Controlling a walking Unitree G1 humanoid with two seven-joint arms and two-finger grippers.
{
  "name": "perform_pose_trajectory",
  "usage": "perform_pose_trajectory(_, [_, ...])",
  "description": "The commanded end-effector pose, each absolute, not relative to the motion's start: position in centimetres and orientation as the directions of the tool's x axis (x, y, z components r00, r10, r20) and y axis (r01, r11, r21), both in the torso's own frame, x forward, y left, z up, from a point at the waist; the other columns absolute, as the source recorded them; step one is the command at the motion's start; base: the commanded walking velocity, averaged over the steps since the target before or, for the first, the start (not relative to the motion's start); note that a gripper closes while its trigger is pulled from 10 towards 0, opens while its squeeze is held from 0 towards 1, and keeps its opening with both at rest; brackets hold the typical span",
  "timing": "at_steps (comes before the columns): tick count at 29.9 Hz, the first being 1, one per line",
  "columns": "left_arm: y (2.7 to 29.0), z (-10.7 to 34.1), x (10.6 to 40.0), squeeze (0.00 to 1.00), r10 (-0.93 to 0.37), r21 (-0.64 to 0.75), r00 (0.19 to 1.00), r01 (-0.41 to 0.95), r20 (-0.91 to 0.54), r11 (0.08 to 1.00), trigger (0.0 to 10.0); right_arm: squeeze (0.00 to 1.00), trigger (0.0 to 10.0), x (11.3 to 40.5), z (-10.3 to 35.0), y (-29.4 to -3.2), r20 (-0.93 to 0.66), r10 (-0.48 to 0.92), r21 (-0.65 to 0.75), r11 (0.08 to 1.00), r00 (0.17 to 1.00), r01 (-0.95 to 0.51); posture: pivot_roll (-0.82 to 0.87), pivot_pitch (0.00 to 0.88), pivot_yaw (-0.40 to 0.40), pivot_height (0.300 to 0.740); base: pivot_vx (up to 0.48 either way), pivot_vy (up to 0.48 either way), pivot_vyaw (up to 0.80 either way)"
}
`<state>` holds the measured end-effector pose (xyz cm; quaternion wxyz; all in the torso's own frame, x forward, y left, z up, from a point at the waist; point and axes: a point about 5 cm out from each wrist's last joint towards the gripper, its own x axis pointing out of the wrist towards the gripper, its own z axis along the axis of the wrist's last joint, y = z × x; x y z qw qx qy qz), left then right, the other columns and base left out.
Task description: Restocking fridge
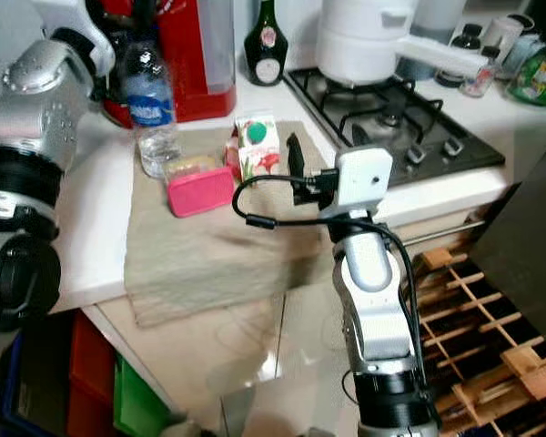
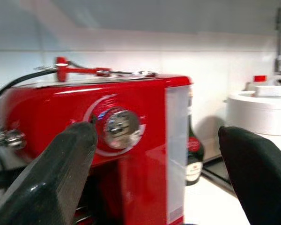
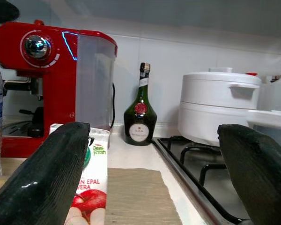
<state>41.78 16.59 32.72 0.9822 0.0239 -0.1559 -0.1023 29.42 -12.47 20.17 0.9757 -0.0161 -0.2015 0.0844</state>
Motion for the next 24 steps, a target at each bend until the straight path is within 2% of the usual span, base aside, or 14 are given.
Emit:
perform_pose_trajectory(1, [16.5,33.0,41.8,0.0,-0.218,0.08,0.928,0.203,0.302,0.976,10.0,0.02,10.0,29.2,20.6,-12.7,0.4,0.168,-0.082,0.986,0.901,-0.147,-0.1,0.0,0.076,0.74,0.0,0.0,0.0])
perform_pose_trajectory(11, [16.4,32.3,42.0,0.0,-0.227,0.091,0.93,0.209,0.289,0.974,10.0,0.02,10.0,29.0,20.4,-12.8,0.382,0.168,-0.088,0.985,0.909,-0.145,-0.12,0.0,0.073,0.74,0.0,0.0,0.0])
perform_pose_trajectory(13, [16.9,31.5,42.2,0.0,-0.158,0.077,0.956,0.143,0.246,0.987,10.0,0.02,10.0,28.9,20.3,-12.7,0.37,0.173,-0.083,0.985,0.913,-0.153,-0.11,0.0,0.066,0.74,0.0,0.0,0.0])
perform_pose_trajectory(24, [16.1,30.2,42.3,0.0,-0.182,0.061,0.964,0.173,0.196,0.983,10.0,0.03,10.0,29.2,20.0,-12.0,0.353,0.199,-0.073,0.98,0.914,-0.185,-0.09,0.0,0.06,0.74,0.0,0.0,0.0])
